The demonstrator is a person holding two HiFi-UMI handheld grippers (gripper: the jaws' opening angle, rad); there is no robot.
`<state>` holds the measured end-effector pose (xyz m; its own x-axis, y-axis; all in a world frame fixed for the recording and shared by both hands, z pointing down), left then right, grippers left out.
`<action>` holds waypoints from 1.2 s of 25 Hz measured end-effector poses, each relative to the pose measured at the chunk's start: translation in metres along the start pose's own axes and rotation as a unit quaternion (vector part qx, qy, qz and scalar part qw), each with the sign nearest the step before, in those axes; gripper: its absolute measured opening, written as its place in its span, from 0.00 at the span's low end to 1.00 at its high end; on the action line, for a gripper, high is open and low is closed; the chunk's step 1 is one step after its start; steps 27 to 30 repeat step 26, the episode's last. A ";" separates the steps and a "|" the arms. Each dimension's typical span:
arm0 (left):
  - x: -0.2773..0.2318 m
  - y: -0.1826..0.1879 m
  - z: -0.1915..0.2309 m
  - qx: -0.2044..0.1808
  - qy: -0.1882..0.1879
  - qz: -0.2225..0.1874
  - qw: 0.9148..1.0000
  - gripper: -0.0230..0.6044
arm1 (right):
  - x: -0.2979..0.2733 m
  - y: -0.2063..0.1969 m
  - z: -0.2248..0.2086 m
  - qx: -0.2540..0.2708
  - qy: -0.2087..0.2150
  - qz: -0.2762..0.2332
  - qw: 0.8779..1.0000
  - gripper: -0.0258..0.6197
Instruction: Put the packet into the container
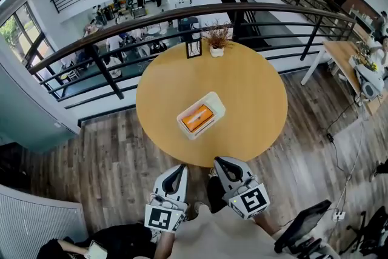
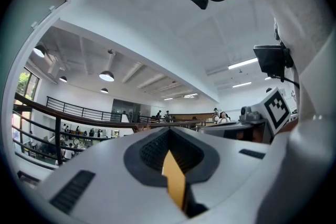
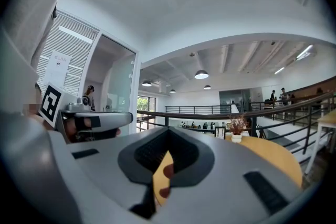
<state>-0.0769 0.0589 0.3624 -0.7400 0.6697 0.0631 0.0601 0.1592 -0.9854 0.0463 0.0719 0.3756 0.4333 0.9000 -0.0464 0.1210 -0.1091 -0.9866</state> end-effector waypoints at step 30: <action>-0.006 -0.005 -0.009 -0.012 -0.007 0.014 1.000 0.04 | 0.001 -0.004 -0.010 0.009 -0.002 0.009 1.000 0.04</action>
Point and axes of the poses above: the fingertips, and each gripper's own axes: x backward along the fingers, z to its left, y out of its top, the point moved 3 cm from there along x, backward along the fingers, and after that the axes turned 8 degrees about -x, right-handed, at the moved point
